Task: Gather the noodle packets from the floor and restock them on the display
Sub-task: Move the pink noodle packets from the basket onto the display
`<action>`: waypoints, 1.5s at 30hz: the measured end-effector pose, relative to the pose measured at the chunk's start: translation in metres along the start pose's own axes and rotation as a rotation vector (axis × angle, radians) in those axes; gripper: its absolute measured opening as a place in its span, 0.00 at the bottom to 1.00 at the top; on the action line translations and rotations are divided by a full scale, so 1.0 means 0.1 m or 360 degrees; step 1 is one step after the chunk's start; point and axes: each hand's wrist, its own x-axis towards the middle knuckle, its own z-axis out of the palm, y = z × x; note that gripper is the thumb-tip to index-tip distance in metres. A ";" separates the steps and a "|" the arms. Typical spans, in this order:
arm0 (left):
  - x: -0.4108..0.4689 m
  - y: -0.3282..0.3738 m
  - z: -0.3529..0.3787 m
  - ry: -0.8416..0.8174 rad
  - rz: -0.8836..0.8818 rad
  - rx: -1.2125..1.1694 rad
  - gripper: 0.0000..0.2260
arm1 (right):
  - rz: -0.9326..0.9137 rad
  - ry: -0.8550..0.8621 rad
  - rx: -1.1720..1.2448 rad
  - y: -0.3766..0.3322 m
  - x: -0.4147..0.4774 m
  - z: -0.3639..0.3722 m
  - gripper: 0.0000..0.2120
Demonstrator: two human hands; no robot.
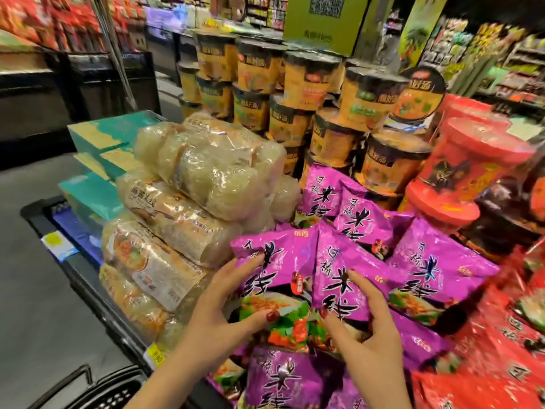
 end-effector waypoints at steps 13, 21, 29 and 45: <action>1.36 -0.10 0.40 -0.0118 0.0309 0.0344 0.30 | -0.0059 0.0374 -0.0071 0.32 0.55 -0.23 0.33; 1.67 -0.32 0.54 -0.0226 0.0434 0.0957 0.31 | 0.0050 0.0336 -0.0019 0.32 0.48 -0.24 0.34; 1.61 -0.54 0.75 0.0235 0.0808 0.1555 0.26 | -0.0012 0.0277 -0.0201 0.21 0.46 -0.25 0.33; 1.79 -0.37 0.74 -0.0420 0.0409 0.2020 0.27 | -0.0098 0.0476 -0.1389 0.28 0.69 -0.01 0.33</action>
